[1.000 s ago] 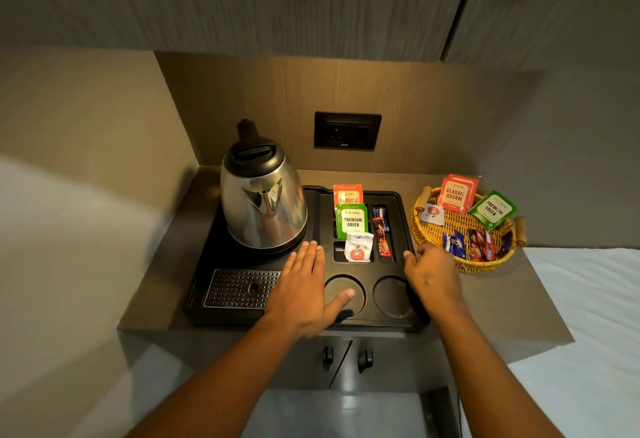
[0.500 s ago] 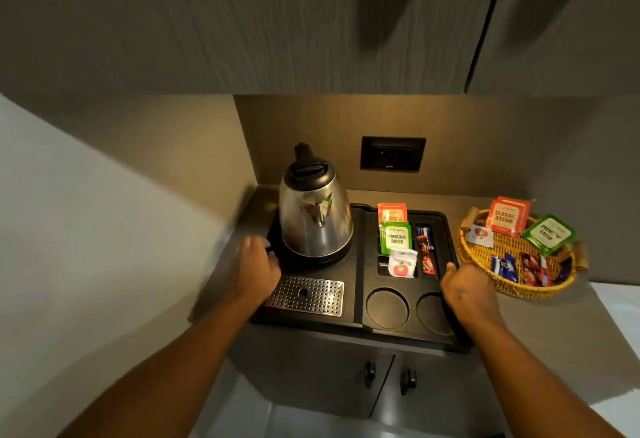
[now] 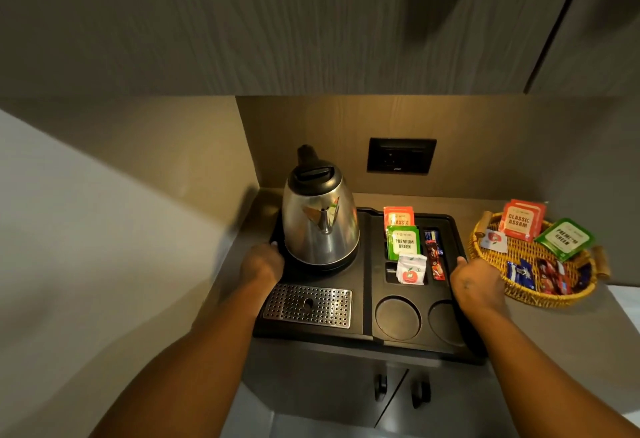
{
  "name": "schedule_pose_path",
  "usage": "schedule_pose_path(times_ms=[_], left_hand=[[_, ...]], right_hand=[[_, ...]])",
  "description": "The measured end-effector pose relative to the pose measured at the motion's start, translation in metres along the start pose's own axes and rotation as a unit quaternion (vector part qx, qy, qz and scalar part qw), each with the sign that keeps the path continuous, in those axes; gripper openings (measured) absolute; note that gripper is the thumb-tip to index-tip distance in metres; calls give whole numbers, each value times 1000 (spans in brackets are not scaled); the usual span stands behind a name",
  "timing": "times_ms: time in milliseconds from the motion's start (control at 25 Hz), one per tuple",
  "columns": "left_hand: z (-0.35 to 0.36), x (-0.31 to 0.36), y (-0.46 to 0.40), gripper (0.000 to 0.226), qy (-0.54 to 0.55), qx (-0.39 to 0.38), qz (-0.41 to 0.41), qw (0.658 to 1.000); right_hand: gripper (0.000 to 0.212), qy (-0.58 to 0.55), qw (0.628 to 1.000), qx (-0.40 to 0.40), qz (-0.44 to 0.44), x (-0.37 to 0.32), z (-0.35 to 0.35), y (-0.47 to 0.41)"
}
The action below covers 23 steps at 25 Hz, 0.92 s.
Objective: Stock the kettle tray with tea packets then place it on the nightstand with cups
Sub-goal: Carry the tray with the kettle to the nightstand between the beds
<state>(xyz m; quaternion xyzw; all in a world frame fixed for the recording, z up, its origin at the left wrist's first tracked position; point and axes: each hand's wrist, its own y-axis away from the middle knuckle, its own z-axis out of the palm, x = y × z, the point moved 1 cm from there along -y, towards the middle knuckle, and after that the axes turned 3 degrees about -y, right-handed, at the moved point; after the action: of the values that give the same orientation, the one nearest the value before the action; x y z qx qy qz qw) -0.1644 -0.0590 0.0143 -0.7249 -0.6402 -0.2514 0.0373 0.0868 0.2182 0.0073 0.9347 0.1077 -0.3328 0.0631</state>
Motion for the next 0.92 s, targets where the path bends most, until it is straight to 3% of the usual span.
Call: schedule_pose_path(times_ms=[200, 360, 480, 560, 760, 920], left_hand=[[-9, -1, 8, 40, -24, 59, 17, 998], [-50, 12, 8, 31, -125, 59, 78, 987], [-78, 35, 23, 29, -244, 73, 134, 958], [-82, 51, 34, 27, -259, 86, 163, 948], [-56, 103, 95, 25, -125, 83, 196, 969], [-2, 159, 182, 32, -98, 59, 292, 950]], right_hand=[[38, 4, 1000, 9, -14, -11, -13, 4], [32, -5, 998, 54, -29, -30, -35, 9], [28, -32, 996, 77, -26, -32, -56, 14], [30, -40, 994, 97, -14, -24, -79, 18], [38, -32, 989, 139, 29, 45, -159, 34], [37, -55, 976, 200, 70, 150, -256, 75]])
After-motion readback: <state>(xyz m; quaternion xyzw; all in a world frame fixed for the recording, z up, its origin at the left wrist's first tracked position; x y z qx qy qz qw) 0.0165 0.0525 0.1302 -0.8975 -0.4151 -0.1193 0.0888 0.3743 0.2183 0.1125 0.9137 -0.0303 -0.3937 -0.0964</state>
